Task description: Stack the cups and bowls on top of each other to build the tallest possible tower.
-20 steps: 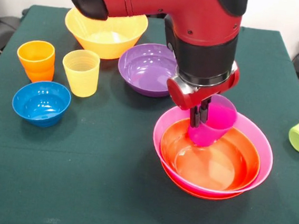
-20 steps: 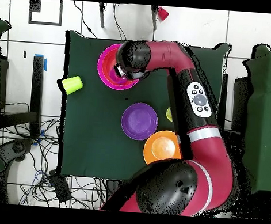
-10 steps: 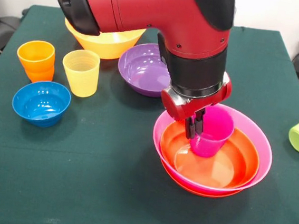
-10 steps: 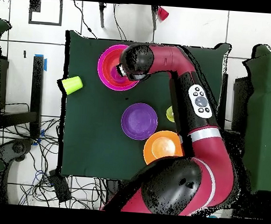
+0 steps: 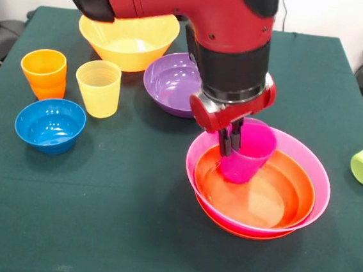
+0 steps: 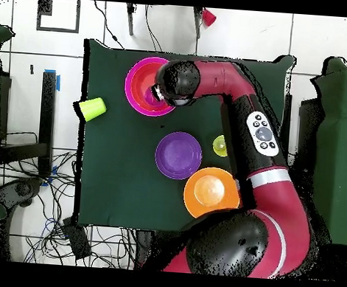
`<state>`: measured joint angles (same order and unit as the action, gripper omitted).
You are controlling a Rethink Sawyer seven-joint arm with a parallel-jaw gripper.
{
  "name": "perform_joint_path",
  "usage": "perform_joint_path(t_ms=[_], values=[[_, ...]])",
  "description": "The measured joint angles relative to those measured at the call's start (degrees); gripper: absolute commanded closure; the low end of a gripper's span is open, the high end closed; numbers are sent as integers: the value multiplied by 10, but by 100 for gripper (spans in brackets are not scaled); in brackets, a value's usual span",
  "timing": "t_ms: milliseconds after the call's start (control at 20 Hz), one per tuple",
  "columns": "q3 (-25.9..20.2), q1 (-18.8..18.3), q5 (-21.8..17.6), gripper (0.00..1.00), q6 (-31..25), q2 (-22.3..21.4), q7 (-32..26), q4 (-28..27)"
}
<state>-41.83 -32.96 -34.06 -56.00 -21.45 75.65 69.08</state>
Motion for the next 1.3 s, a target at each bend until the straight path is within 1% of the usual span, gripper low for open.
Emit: perform_joint_path(t_ms=[150,450,700,850,1300], values=[[0,-12,0,100,0,-15,0,14],[-1,-33,0,100,0,-33,0,32],[-5,-61,0,100,0,-54,0,59],[-6,-68,0,100,0,-61,0,67],[-7,-67,-1,100,0,-61,0,70]])
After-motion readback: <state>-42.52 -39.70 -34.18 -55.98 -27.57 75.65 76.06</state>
